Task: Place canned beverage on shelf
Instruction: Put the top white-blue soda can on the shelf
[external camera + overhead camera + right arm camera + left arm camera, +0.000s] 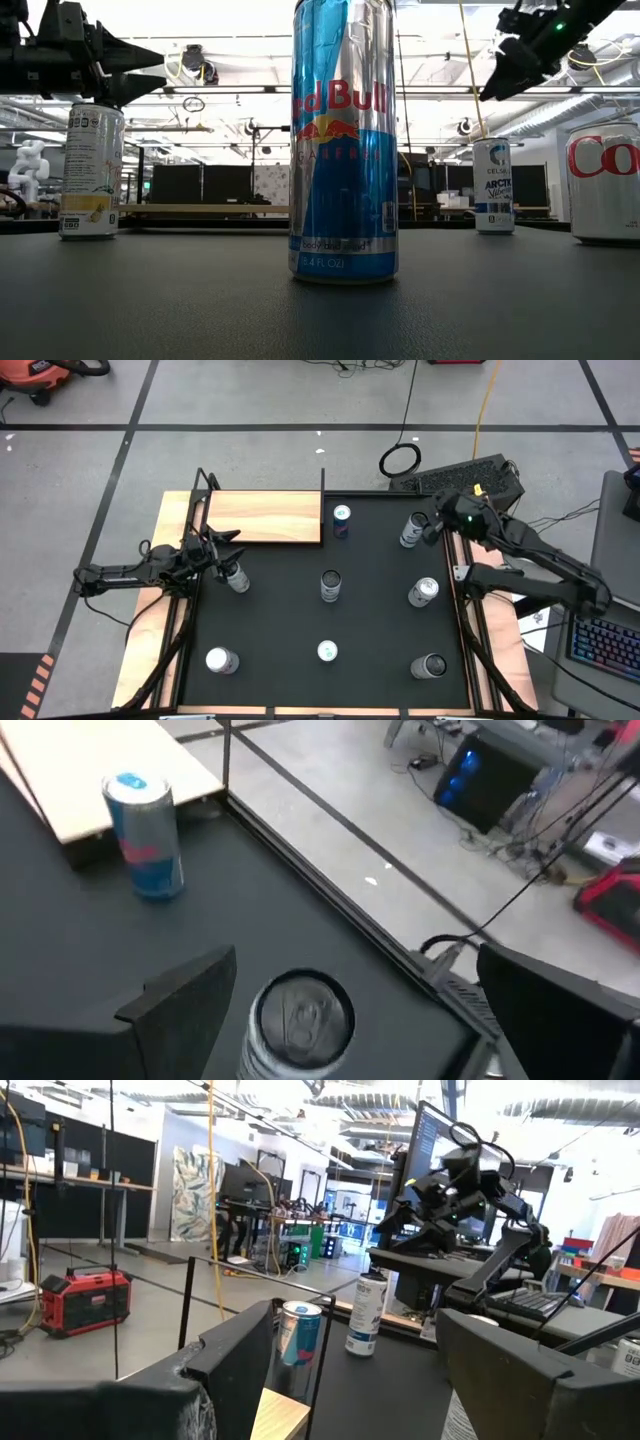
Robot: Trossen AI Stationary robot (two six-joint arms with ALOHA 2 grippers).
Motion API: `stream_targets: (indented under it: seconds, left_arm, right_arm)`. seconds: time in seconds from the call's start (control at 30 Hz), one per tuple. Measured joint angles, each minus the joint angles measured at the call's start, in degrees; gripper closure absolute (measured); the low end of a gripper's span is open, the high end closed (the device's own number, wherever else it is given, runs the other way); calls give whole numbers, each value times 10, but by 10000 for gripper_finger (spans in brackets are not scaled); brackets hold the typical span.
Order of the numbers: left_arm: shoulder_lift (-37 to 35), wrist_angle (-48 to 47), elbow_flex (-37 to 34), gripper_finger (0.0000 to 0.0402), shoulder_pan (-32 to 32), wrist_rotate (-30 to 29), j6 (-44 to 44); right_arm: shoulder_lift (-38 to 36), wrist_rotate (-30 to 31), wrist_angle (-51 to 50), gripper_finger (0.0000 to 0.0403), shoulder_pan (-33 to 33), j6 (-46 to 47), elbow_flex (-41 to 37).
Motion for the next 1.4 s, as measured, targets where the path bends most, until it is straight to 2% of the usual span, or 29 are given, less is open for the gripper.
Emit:
stream_targets:
  seconds: [0.07, 0.17, 0.3, 0.43, 0.63, 0.9, 1.2, 1.4]
  left_arm:
    - [0, 0, 0, 118, 0, 0, 0]
    - [0, 0, 0, 118, 0, 0, 0]
    - [0, 0, 0, 118, 0, 0, 0]
    - [0, -1, 0, 118, 0, 0, 0]
    - [0, -9, 0, 118, 0, 0, 0]
    - [0, -28, 0, 118, 0, 0, 0]
    - [0, -31, 0, 118, 0, 0, 0]
    - [0, -31, 0, 118, 0, 0, 0]
  right_arm:
    - [7, -40, 22, 7, -29, 7, 0]
    - [19, -67, 38, 7, -68, 16, 5]
    - [46, -104, 8, 7, -120, 32, 47]
    - [77, -174, -22, 7, -166, 33, 107]
    - [111, -259, -89, 7, -194, 12, 149]
    - [135, -265, -182, 7, -193, -35, 149]
    - [153, -264, -183, 7, -193, -47, 148]
    - [169, -264, -184, 7, -193, -18, 116]
